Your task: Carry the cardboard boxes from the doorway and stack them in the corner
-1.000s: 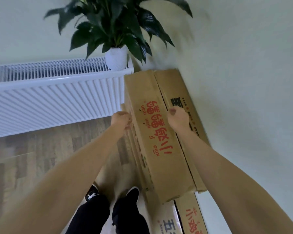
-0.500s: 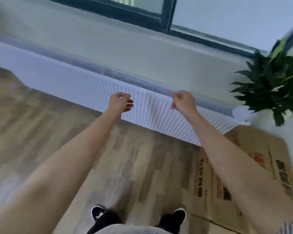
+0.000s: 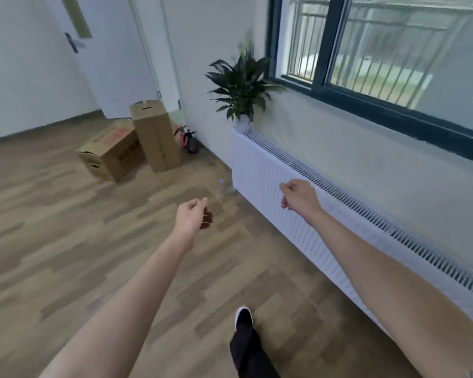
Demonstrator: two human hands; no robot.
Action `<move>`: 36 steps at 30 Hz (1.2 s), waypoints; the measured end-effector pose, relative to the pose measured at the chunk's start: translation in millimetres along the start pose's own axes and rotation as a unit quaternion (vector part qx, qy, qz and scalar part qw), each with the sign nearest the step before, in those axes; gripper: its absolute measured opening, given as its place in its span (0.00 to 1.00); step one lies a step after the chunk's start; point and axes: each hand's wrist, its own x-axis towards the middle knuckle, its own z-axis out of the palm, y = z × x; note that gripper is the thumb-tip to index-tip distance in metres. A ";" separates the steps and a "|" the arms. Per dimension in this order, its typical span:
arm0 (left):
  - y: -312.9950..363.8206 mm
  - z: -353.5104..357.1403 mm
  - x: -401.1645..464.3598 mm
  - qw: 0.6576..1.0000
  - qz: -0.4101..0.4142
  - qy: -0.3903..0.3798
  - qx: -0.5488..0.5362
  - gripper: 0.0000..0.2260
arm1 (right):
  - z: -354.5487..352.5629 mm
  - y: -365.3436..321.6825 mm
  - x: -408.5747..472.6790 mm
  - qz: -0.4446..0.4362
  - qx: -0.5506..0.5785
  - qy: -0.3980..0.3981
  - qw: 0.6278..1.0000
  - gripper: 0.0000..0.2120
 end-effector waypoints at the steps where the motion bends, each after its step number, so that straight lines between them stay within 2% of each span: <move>1: -0.3 -15.7 24.7 1.000 -0.002 0.005 -0.001 0.14 | 24.7 -7.8 24.5 -0.010 -0.007 -0.008 1.000 0.15; 3: 7.1 -52.8 96.4 0.999 -0.015 0.035 -0.003 0.09 | 88.6 -32.8 93.7 -0.019 -0.013 -0.034 0.999 0.14; 6: 25.2 -101.5 192.5 0.996 -0.042 0.076 -0.008 0.06 | 173.9 -67.0 191.2 0.006 0.008 -0.078 0.997 0.07; 9: 56.2 -148.1 281.9 0.991 -0.055 0.119 -0.006 0.06 | 253.2 -114.8 282.8 0.008 0.002 -0.137 0.991 0.01; 14: 106.7 -213.9 410.2 0.986 -0.048 0.158 -0.023 0.08 | 347.7 -212.9 386.1 -0.025 -0.049 -0.191 0.980 0.02; 19: 132.1 -264.0 558.0 0.982 -0.061 0.166 -0.058 0.05 | 458.2 -287.7 510.3 -0.043 -0.085 -0.200 0.975 0.05; 24: 154.0 -316.8 728.0 0.981 -0.071 0.162 -0.081 0.04 | 572.7 -351.2 644.7 -0.048 -0.112 -0.203 0.972 0.02; 26: 168.5 -337.4 790.0 0.979 -0.091 0.162 -0.088 0.04 | 602.2 -374.2 689.9 -0.034 -0.124 -0.199 0.972 0.02; 30: 208.8 -375.6 914.1 0.979 -0.116 0.148 -0.083 0.05 | 650.5 -428.0 785.5 -0.017 -0.142 -0.179 0.973 0.09; 36: 259.7 -404.1 1076.9 0.982 -0.129 0.130 -0.040 0.05 | 722.0 -477.8 930.9 0.030 -0.105 -0.133 0.985 0.11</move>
